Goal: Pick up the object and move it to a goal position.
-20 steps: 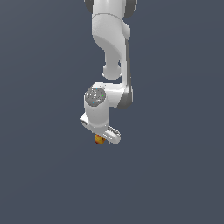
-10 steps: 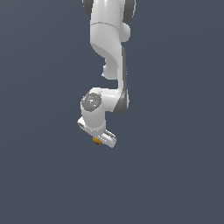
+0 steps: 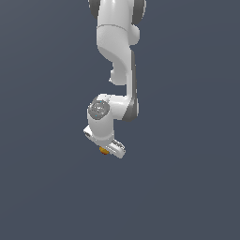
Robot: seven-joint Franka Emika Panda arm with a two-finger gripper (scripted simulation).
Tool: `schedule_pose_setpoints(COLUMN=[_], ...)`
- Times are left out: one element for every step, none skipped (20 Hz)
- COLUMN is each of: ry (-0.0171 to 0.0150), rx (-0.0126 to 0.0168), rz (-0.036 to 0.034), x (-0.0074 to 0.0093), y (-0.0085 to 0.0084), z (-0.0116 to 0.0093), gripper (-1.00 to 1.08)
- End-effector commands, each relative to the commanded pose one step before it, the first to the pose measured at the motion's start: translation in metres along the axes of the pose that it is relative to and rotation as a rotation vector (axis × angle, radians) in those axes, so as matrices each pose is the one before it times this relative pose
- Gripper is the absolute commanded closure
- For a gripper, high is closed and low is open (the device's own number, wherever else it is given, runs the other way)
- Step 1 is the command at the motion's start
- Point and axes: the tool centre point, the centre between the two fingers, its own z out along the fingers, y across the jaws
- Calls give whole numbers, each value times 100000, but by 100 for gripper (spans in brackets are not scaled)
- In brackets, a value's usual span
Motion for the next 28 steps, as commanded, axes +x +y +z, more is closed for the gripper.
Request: schedule_pose_setpoints(ry=[-1542, 0, 0, 0, 0, 0, 0, 0, 0, 0, 0, 0, 26, 0, 0, 0, 0, 34, 0, 0, 0, 0, 39, 0, 0, 0, 0, 0], rx=[192, 0, 0, 0, 0, 0, 0, 0, 0, 0, 0, 0, -49, 0, 0, 0, 0, -53, 0, 0, 0, 0, -51, 0, 0, 0, 0, 0], rz=[-1809, 0, 0, 0, 0, 0, 0, 0, 0, 0, 0, 0, 42, 0, 0, 0, 0, 28, 0, 0, 0, 0, 25, 0, 0, 0, 0, 0], x=[-1095, -8, -13, -19, -24, -28, -33, -37, -41, -45, -48, -51, -43, -57, -59, -60, -60, -54, -59, -58, -56, -55, -51, -51, -49, -46, -44, -42], y=[-1165, -57, -94, -132, -168, -204, -239, -272, -305, -336, -366, -395, -403, -450, -475, -496, -511, -511, -528, -533, -536, -538, -533, -538, -537, -535, -532, -529], z=[723, -107, -179, -249, -319, -387, -453, -517, -579, -639, -697, -753, -806, -859, -908, -947, -975, -996, -1007, -1015, -1020, -1022, -1024, -1018, -1013, -1006, -998, -988], gripper=[108, 108, 108, 108, 108, 108, 108, 108, 108, 108, 108, 108, 108, 108, 108, 108, 108, 108, 108, 108, 108, 108, 108, 108, 108, 108, 108, 108])
